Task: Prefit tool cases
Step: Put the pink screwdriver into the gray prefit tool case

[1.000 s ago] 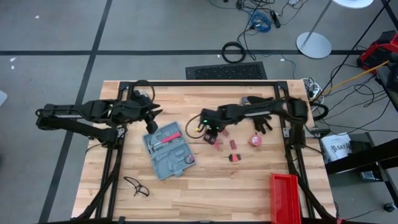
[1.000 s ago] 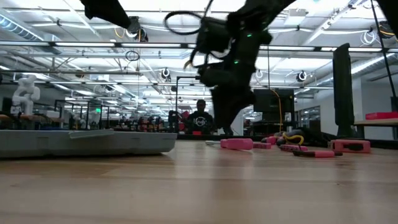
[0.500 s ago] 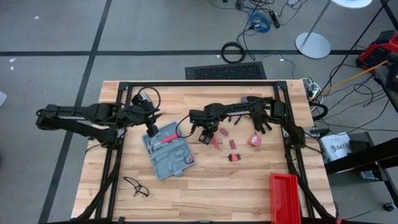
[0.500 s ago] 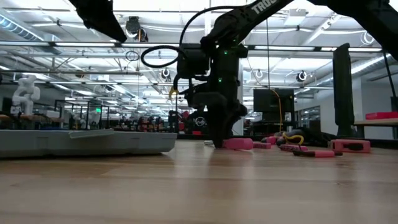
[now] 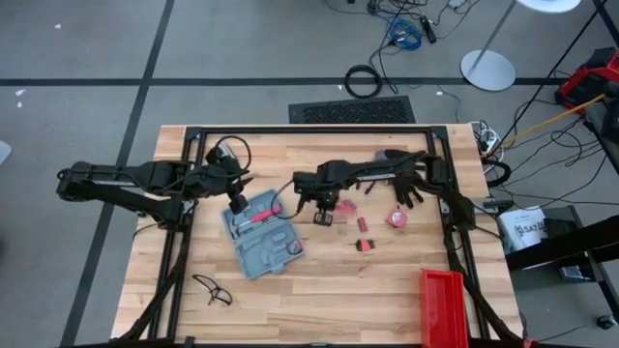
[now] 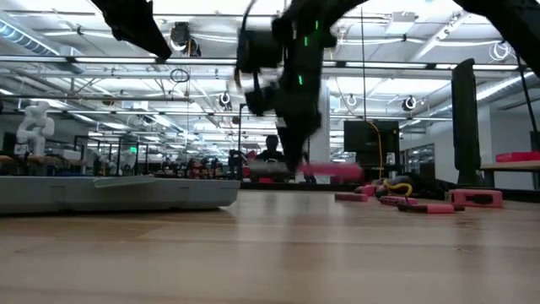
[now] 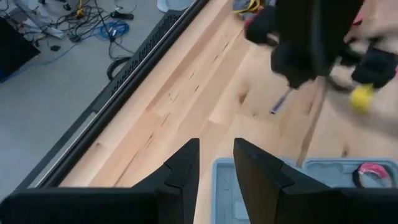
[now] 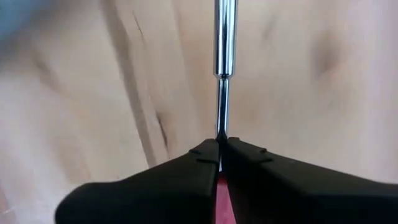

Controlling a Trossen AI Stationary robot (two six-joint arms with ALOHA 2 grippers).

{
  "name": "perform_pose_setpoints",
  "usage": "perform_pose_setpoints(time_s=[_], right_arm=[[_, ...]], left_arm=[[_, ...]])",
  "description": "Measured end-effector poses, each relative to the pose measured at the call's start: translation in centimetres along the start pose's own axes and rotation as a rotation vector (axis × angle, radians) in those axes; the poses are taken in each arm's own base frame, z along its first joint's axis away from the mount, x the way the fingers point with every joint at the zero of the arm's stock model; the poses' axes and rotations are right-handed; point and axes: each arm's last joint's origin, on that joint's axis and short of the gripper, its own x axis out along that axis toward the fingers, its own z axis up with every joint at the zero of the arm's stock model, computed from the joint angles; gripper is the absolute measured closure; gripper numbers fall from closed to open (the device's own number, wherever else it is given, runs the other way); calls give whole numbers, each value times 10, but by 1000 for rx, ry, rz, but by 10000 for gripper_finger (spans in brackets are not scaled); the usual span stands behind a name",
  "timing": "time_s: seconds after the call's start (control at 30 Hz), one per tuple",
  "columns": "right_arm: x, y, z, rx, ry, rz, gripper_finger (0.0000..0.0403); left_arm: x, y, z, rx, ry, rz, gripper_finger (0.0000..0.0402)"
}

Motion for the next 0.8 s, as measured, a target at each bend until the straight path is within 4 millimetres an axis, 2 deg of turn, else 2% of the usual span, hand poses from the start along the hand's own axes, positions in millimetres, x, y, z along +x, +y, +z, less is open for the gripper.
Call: perform_pose_setpoints(time_s=[0.07, 0.17, 0.3, 0.5, 0.57, 0.73, 0.8], right_arm=[[-16, 1, 6, -85, -40, -32, 400], [-21, 1, 20, -216, -115, -79, 400], [-39, -4, 47, -337, -289, -150, 400], [-17, -1, 83, -573, -383, -213, 401], [-15, 3, 95, -650, -430, -239, 401], [17, 19, 114, -798, -431, -268, 401], [19, 27, 122, -835, -481, -291, 401]], left_arm=[[-7, 0, 2, -5, -20, -26, 295], [-23, 1, 9, -33, -97, -91, 295], [-46, 5, 17, -94, -253, -178, 295], [-70, 19, 15, -179, -370, -210, 295], [-74, 24, 13, -206, -382, -193, 295], [-79, 29, 10, -239, -396, -175, 295], [-78, 31, 8, -243, -383, -134, 295]])
